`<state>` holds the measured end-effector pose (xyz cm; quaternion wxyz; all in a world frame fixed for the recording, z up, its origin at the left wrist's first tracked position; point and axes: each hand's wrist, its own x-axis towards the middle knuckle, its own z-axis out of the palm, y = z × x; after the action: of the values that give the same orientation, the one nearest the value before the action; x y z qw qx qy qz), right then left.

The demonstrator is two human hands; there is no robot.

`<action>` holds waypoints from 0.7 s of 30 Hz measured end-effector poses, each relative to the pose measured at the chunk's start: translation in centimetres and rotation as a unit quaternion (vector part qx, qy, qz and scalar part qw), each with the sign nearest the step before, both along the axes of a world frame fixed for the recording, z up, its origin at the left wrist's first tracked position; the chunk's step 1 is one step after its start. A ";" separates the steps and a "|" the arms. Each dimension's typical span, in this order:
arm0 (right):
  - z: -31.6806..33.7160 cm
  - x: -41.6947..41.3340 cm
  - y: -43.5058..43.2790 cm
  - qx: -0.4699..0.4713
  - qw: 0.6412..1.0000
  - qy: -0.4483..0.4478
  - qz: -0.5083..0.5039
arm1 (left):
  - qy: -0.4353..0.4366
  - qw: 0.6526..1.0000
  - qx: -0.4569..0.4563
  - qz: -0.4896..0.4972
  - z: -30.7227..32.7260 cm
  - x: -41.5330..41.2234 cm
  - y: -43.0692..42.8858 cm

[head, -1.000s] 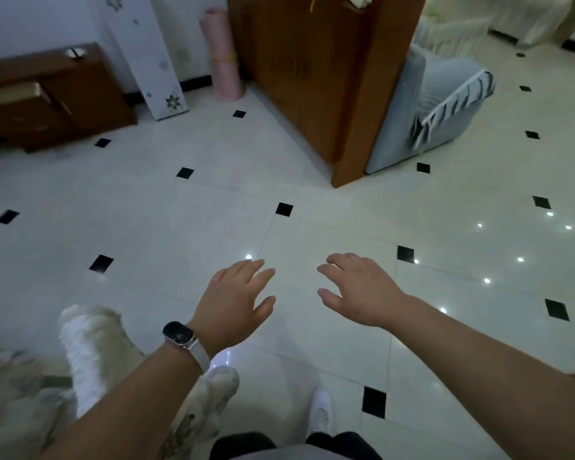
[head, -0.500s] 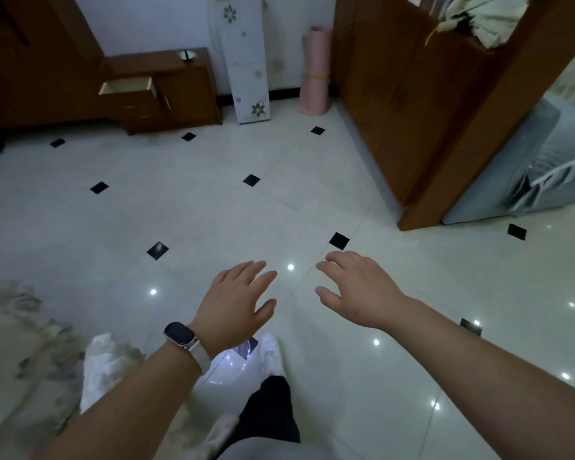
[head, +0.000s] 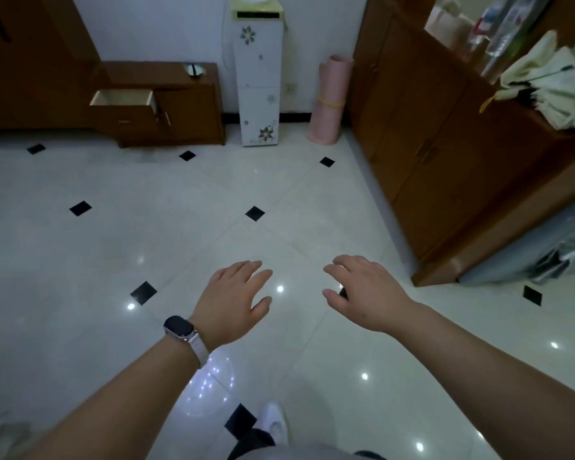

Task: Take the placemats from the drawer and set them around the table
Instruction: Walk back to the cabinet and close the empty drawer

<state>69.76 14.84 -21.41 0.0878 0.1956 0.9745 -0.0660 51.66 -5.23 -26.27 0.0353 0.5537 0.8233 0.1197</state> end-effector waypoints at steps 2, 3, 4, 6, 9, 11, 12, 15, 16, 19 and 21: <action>0.6 -3.3 1.2 0.005 1.000 0.009 0.006 | -0.005 1.000 0.004 0.016 0.5 -3.0 1.2; 0.8 -4.9 1.8 0.007 1.000 0.012 0.010 | -0.007 1.000 0.009 0.025 0.7 -4.3 1.7; 0.9 -6.4 2.4 0.009 1.000 0.014 0.015 | -0.008 0.999 0.015 0.033 0.7 -5.5 2.1; 0.9 -9.6 3.7 0.010 0.999 0.012 0.029 | -0.005 0.999 0.020 0.045 0.5 -7.9 2.7; 0.5 -14.1 5.1 0.004 0.998 0.013 0.053 | -0.006 0.997 0.004 0.072 0.0 -11.7 2.8; 0.0 -16.9 6.0 -0.008 0.998 0.017 0.065 | -0.003 0.995 -0.006 0.097 -0.3 -14.3 2.9; -0.4 -18.3 6.5 -0.016 0.997 0.017 0.067 | -0.001 0.994 -0.009 0.109 -0.4 -15.6 3.0; -2.0 -23.1 8.5 -0.041 0.996 0.016 0.078 | 0.012 0.991 -0.030 0.132 -0.6 -19.9 3.7; -2.6 -24.8 9.3 -0.048 0.995 0.016 0.085 | 0.020 0.989 -0.038 0.141 -0.6 -21.5 4.1; -4.1 -30.9 11.7 -0.072 0.992 0.018 0.106 | 0.030 0.981 -0.061 0.179 -0.2 -26.2 5.4; -4.5 -35.7 13.5 -0.082 0.987 0.025 0.134 | 0.035 0.975 -0.075 0.208 0.4 -29.3 6.3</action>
<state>34.05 28.36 -25.86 0.0872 0.0541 0.9850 -0.1385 22.34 1.04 -25.83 0.0224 0.3698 0.9278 0.0429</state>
